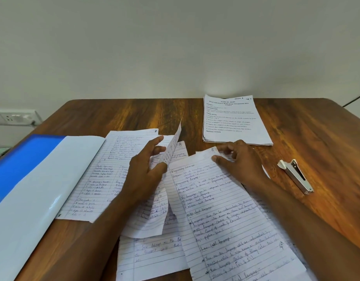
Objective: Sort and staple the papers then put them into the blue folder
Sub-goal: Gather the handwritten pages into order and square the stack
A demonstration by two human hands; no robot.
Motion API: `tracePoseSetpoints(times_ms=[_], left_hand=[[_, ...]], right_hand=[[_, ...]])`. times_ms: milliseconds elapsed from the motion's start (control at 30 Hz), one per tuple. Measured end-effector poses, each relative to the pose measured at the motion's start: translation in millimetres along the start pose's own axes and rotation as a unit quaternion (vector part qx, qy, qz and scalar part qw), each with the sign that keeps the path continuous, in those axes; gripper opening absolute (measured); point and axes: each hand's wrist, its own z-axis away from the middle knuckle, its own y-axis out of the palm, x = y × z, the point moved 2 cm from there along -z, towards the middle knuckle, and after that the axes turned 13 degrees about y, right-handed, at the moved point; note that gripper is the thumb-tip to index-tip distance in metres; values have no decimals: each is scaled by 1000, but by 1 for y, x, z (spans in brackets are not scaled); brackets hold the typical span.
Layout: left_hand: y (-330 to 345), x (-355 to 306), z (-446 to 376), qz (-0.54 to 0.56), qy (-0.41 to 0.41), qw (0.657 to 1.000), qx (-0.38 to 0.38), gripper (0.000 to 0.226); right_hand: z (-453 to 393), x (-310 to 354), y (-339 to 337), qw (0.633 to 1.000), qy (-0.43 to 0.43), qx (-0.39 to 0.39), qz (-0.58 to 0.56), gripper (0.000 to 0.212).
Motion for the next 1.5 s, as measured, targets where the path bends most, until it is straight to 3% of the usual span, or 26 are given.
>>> tracePoseSetpoints(times_ms=[233,433,533,733,900,1133,1200,1333,1500], left_hand=[[-1,-4,0,2,12,1000,0,64],[-1,1,4,-63,13,998,6,75],[2,-6,4,-110,23,993,19,81],[2,-5,4,-83,18,996,-1,65],[-2,-9,0,-27,6,1000,-11,55],[10,-10,-1,-66,23,997,8,68],[11,-6,0,-69,15,997,16,71],[12,-2,1,-87,3,995,38,75],[11,4,0,-120,2,992,38,78]], right_hand=[[-1,0,0,999,-7,4,-54,25],[10,14,6,986,-7,79,-144,11],[17,23,10,989,-31,99,-104,23],[35,42,21,989,-10,139,-51,63],[32,53,24,986,-2,168,-26,65],[2,76,37,974,43,214,-62,75],[-2,81,44,970,55,228,-65,64],[-3,88,43,970,65,227,-55,17],[-3,80,34,967,86,227,-73,19]])
